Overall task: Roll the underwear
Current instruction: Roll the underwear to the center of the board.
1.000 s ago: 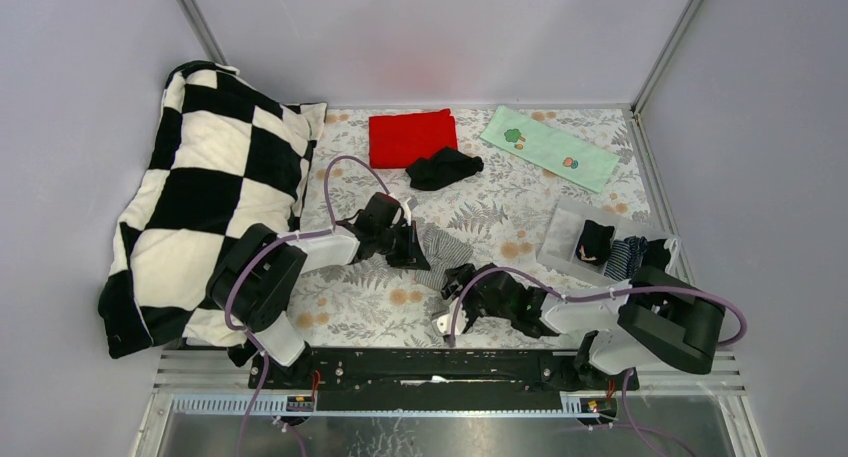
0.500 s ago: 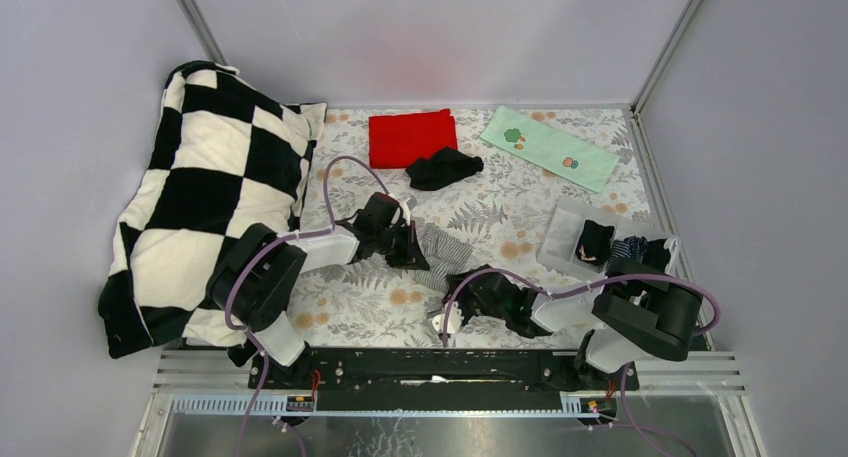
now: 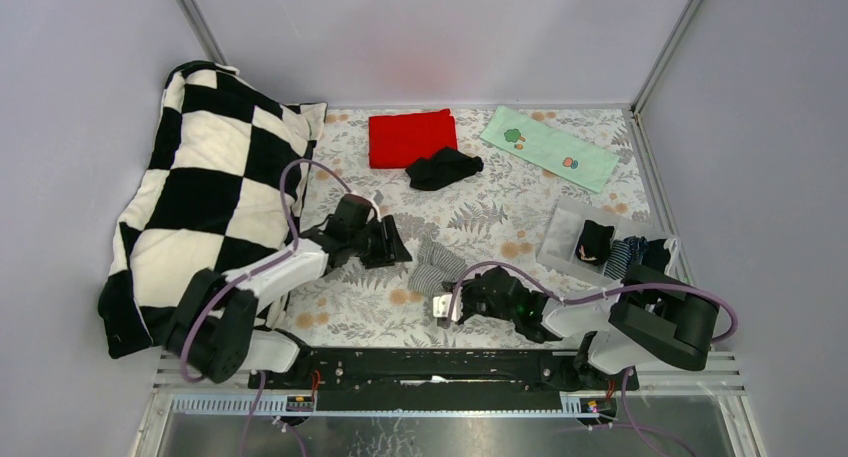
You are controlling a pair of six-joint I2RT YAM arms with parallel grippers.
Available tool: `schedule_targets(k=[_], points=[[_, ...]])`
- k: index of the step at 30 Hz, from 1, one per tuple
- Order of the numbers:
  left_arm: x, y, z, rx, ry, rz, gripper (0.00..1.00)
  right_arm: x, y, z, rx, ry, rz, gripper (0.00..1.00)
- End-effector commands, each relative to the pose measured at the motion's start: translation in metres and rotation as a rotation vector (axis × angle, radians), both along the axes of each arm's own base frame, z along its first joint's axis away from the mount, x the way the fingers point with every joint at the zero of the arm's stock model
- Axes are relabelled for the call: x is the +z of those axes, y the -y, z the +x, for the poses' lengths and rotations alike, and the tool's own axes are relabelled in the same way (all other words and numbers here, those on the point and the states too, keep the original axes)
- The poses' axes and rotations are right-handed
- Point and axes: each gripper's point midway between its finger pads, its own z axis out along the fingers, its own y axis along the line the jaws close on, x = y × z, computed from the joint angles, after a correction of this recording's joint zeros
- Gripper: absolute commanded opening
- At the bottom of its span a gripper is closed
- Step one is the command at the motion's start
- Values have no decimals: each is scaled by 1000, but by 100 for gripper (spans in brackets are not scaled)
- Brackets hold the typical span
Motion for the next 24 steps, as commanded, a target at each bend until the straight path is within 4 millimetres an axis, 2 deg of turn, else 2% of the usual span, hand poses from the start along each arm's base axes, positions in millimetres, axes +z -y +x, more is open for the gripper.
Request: schedule_targets(k=[1, 4, 8, 14, 24], points=[[15, -27, 7, 123, 70, 71, 60, 16, -14, -17, -39, -203, 194, 1], [25, -30, 8, 143, 108, 61, 63, 20, -13, -20, -93, -288, 283, 2], [26, -30, 4, 133, 111, 52, 64, 22, -7, -19, -193, -390, 405, 2], [25, -21, 1, 85, 108, 11, 65, 22, -1, -17, -333, -541, 555, 2], [37, -5, 5, 24, 155, -77, 68, 25, 17, -4, -603, -773, 801, 2]])
